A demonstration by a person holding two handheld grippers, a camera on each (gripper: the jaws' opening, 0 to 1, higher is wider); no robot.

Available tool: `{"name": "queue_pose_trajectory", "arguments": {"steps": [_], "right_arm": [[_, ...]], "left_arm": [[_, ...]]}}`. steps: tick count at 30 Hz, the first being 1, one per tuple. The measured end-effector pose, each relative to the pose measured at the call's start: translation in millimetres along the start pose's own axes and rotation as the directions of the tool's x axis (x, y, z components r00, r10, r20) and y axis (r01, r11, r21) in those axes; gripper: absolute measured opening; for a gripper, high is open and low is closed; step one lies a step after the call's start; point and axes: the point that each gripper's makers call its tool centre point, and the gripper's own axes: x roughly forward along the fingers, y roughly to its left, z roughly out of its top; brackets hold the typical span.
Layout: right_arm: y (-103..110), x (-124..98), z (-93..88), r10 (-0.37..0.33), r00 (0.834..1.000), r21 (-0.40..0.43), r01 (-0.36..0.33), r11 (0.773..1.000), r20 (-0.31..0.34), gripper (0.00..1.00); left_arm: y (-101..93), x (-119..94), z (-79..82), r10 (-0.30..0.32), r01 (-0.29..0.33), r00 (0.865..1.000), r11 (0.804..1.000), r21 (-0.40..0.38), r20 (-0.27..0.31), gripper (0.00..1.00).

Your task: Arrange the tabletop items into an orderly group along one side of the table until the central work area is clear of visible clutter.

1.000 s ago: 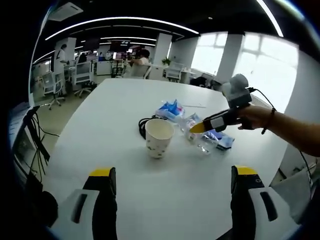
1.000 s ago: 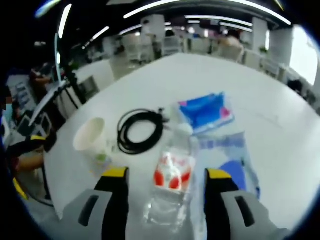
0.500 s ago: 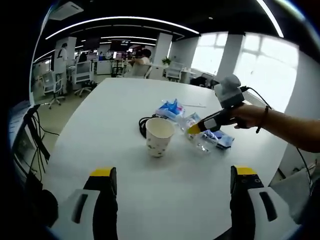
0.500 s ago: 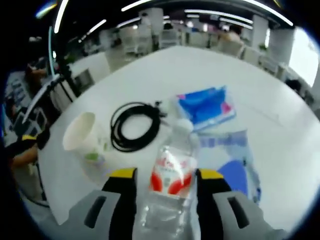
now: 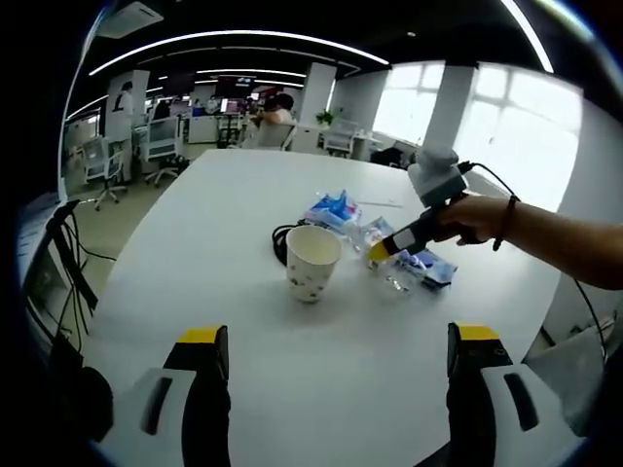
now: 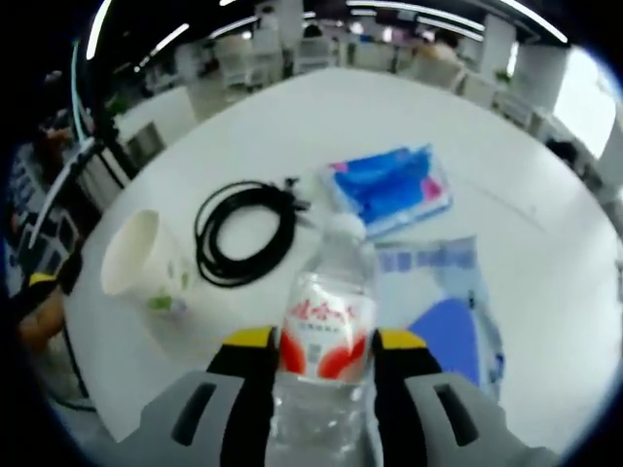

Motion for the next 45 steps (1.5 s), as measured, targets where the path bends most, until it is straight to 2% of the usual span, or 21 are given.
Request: {"name": "queue_pose_trajectory", "arguments": {"steps": [7, 18, 22, 28, 34, 40, 45], "right_arm": [[0.2, 4.3, -2.5, -0.064, 0.996, -0.042, 0.062, 0.997, -0.062, 0.37], [-1.9, 3.7, -3.6, -0.076, 0.995, -0.048, 0.072, 0.996, -0.07, 0.33], [-4.3, 1.2, -4.0, -0.067, 0.996, -0.012, 0.066, 0.998, -0.061, 0.3], [-2.3, 1.5, -0.2, -0.047, 0.999, 0.009, 0.048, 0.999, -0.027, 0.29], [3.0, 1.3, 6.2, -0.035, 0.999, -0.007, 0.035, 0.999, 0.029, 0.28], [1.0, 0.0, 8.0, -0.036, 0.998, -0.006, 0.036, 0.999, 0.056, 0.29], [-0.6, -6.7, 12.7, -0.036, 0.99, 0.021, 0.033, 0.999, 0.14, 0.29]], "left_arm": [[-0.8, 0.4, -1.4, -0.005, 0.005, 1.0, 1.0, 0.001, -0.003, 0.92], [0.5, -0.1, -5.6, 0.0, 0.0, 1.0, 1.0, -0.011, -0.007, 0.89], [0.2, 0.1, -3.0, 0.0, 0.0, 1.0, 1.0, -0.016, 0.007, 0.89], [1.3, 0.5, 0.5, 0.005, -0.005, 1.0, 1.0, -0.012, 0.015, 0.88], [3.0, 0.7, 2.2, 0.011, -0.011, 1.0, 1.0, -0.013, 0.024, 0.88], [3.3, 1.0, 3.6, 0.012, -0.012, 1.0, 1.0, -0.015, 0.029, 0.88], [2.0, 0.8, 4.9, 0.01, -0.009, 0.999, 1.0, -0.016, 0.035, 0.88]]}}
